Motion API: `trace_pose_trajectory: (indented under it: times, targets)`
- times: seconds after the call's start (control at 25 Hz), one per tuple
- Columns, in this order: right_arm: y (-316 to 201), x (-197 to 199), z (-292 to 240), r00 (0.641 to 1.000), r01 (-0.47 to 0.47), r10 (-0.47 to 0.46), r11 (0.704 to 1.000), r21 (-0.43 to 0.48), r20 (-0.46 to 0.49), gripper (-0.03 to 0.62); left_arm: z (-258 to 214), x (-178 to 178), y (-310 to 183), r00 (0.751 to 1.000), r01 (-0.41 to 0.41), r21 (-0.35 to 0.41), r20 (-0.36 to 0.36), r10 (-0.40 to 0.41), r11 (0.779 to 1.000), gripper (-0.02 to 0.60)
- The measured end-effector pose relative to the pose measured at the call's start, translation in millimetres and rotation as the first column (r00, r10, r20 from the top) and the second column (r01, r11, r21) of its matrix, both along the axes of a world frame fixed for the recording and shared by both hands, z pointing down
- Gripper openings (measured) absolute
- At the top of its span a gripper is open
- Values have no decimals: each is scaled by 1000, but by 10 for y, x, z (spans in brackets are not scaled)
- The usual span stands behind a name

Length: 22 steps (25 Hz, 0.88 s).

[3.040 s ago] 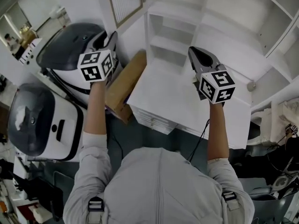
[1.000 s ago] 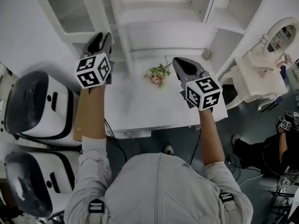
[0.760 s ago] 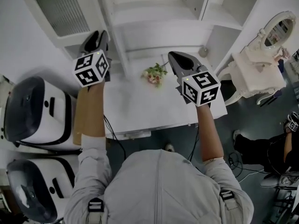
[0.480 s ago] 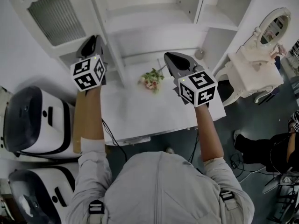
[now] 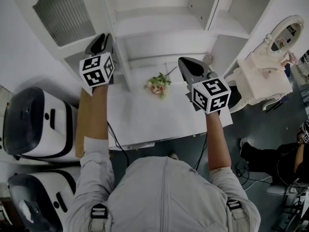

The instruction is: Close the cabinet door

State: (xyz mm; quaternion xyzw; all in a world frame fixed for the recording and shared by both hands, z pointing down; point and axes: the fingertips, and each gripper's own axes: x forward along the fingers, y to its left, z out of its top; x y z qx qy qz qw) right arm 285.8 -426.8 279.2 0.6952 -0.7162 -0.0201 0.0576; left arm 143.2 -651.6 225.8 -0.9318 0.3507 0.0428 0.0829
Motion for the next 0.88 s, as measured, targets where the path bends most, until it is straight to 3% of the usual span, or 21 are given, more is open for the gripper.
trace_pose_trajectory:
  times: [0.2,0.4,0.52,0.64,0.88]
  targets:
    - [20,2,-3,1000,-5,5,1000,-8,1,2,-4,63,-107,999,21,4,24,-21,1000,83]
    - [26,-13,36,1000,-8,8,1000,-12,13,2,-15,55,-153,1000,5,-16,-5,-5,1000,86]
    - [38,-33,48,1000,-7,7,1000,-16,16,2,-25,84,-135,1000,-23,-17,8,23,1000,88]
    - [52,-69,62,1000,3,-3,1000,-15,6,2,-33,86,-88,996,-90,-30,0,90,996,157]
    - [139,-100,81,1000,16,-16,1000,-8,-3,2,-25,-71,102,992,-124,-12,-10,124,992,140]
